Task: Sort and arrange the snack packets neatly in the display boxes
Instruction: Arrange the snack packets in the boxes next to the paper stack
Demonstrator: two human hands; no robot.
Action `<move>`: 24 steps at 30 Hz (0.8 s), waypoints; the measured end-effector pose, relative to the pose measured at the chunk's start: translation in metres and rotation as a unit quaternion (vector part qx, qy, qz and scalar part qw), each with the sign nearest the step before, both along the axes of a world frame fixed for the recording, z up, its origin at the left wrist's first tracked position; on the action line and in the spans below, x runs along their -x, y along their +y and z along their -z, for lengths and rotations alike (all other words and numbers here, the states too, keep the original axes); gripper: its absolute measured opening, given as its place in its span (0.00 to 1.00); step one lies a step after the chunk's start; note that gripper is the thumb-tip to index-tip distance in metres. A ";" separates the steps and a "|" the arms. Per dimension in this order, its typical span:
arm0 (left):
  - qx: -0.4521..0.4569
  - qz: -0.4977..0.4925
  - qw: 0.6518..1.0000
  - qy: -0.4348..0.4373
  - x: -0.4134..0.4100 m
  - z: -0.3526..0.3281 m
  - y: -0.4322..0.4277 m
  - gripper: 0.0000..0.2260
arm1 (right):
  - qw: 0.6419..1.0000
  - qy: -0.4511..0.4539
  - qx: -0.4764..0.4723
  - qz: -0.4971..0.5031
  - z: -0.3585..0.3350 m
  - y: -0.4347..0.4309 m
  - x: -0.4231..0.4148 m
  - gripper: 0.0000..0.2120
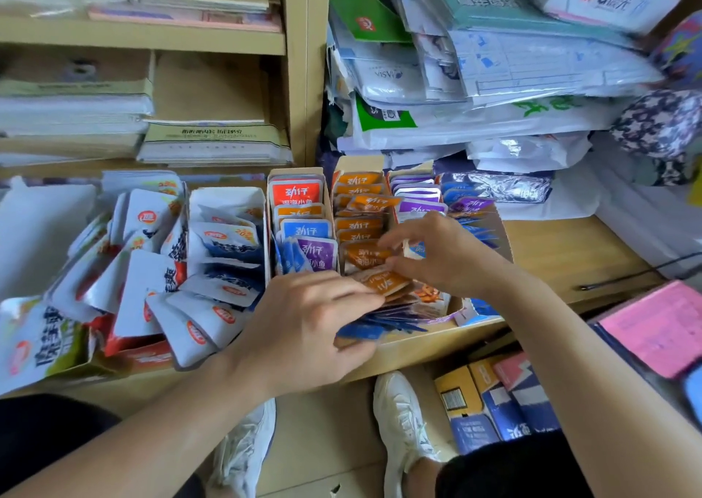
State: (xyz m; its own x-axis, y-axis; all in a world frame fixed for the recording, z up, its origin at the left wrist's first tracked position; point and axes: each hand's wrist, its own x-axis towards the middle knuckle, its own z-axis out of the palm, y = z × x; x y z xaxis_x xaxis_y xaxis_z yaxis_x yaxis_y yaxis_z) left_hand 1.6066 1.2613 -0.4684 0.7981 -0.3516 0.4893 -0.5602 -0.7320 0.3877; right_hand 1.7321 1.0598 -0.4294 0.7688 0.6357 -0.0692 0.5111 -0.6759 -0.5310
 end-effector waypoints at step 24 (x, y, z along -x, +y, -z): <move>-0.013 -0.083 0.996 -0.034 -0.008 -0.007 -0.006 0.11 | 0.954 -0.024 -0.132 0.267 -0.011 -0.065 -0.012 0.08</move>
